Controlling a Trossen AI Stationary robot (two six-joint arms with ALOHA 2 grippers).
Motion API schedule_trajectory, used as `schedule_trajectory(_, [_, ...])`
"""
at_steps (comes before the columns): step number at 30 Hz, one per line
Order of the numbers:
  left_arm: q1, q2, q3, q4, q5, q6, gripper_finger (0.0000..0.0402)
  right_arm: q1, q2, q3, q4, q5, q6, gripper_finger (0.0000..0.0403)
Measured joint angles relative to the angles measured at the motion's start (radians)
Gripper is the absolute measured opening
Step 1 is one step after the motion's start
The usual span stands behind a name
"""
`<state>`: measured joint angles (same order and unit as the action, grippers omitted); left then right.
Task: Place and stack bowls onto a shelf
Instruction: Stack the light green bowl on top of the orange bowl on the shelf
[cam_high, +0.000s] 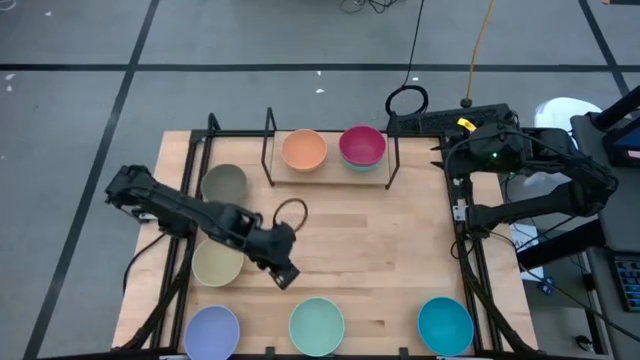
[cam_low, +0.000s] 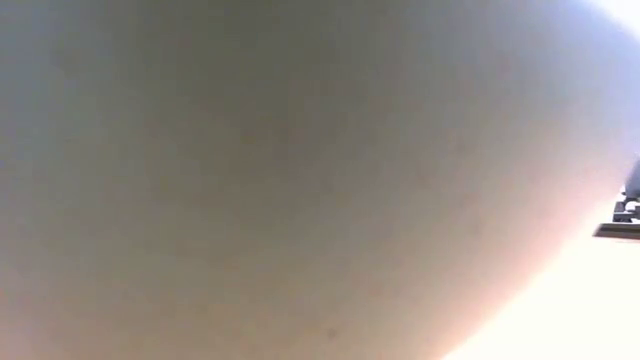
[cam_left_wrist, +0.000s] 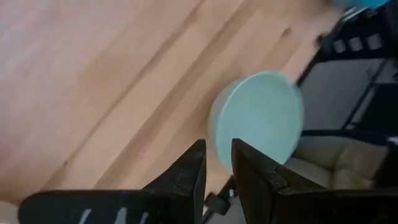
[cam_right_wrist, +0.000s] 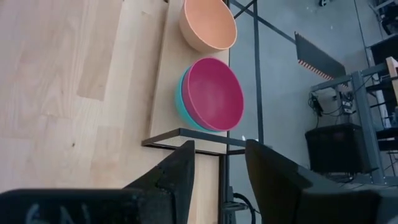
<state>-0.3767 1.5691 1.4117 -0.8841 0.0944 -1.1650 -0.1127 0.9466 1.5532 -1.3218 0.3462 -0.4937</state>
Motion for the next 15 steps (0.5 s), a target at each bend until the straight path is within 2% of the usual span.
schedule_trajectory(6, [-0.054, 0.091, -0.02, 0.051, -0.007, -0.019, 0.0081, 0.0, -0.007, 0.0, 0.0, 0.0, -0.018, 0.0134])
schedule_trajectory(11, [-0.076, 0.162, -0.019, 0.222, 0.036, -0.014, 0.0081, 0.0, -0.012, 0.0, 0.0, 0.0, -0.018, 0.0134])
schedule_trajectory(15, [-0.086, 0.216, -0.019, 0.249, 0.036, -0.02, 0.0081, 0.0, -0.017, 0.0, 0.0, 0.0, -0.023, 0.0134])
